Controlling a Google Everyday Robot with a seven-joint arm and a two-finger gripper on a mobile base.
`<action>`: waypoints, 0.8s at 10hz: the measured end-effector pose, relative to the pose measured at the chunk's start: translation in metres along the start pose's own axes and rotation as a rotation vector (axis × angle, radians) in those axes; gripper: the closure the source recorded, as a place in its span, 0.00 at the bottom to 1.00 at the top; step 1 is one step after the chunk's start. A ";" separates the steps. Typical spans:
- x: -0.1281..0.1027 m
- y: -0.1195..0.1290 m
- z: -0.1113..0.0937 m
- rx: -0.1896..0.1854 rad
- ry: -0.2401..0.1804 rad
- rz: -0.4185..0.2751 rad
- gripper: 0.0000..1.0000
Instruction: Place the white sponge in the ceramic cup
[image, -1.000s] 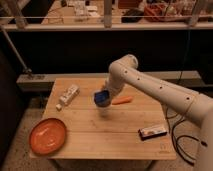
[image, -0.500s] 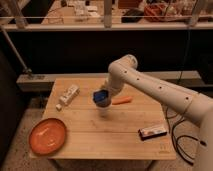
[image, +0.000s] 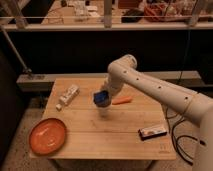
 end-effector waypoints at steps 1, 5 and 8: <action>0.000 0.000 0.000 0.000 0.001 0.000 0.52; 0.000 -0.003 0.002 0.008 -0.001 0.004 0.58; 0.000 -0.005 0.003 0.015 -0.001 0.008 0.70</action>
